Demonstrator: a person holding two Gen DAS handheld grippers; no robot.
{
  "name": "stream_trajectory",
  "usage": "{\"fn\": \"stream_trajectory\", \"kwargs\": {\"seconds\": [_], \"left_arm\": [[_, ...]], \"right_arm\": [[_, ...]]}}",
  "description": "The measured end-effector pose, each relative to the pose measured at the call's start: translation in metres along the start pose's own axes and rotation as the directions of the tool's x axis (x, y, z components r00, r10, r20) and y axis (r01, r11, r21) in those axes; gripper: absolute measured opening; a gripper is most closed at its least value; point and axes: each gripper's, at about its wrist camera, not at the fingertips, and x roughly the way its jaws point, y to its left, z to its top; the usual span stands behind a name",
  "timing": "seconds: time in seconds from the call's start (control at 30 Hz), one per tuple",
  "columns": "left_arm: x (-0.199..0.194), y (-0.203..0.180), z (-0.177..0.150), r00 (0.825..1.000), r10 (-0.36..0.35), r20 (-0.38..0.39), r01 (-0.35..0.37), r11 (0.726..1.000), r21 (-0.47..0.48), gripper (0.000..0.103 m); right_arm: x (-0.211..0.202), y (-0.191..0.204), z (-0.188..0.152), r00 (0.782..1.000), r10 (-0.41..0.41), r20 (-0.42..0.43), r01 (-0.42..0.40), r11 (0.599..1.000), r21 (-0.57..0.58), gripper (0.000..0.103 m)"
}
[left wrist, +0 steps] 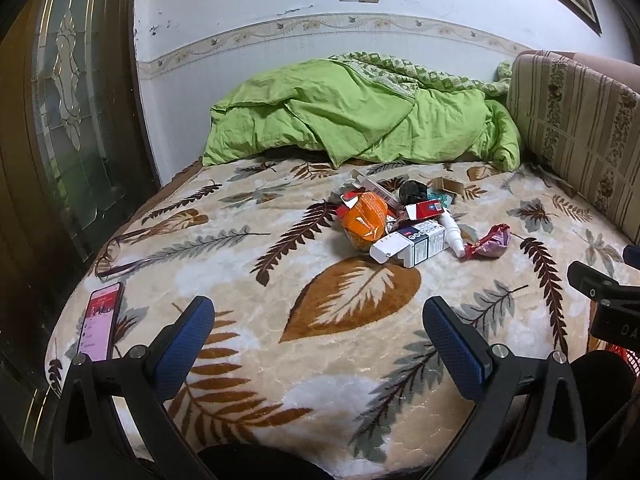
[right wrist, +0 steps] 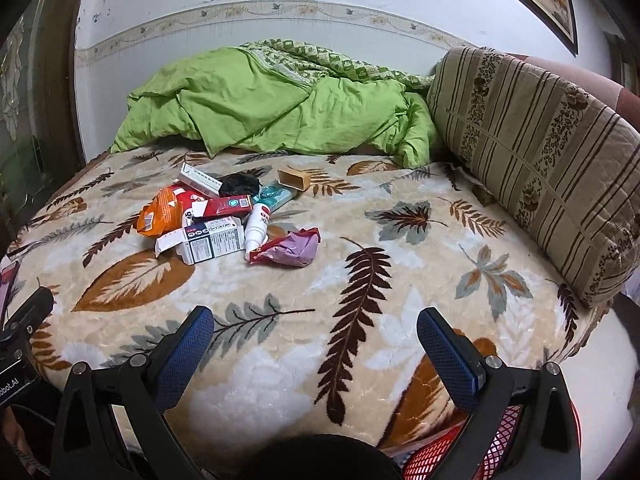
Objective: Collect trash
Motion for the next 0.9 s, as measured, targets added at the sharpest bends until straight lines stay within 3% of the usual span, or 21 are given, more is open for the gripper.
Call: {"fn": "stream_trajectory", "kwargs": {"seconds": [0.7,0.9], "left_arm": [[-0.0013,-0.0012,-0.0002,1.000,-0.004,0.002,0.004,1.000,-0.001,0.103],[-0.0024,-0.0049,0.0000,1.000,-0.011,0.008,0.011,1.000,-0.001,0.103]], "right_arm": [[-0.0006,0.0027,-0.0006,1.000,-0.011,0.003,0.011,1.000,-0.018,0.102],[-0.0084,0.0029,-0.0025,0.999,-0.007,0.048,0.008,1.000,-0.015,0.102]]}}
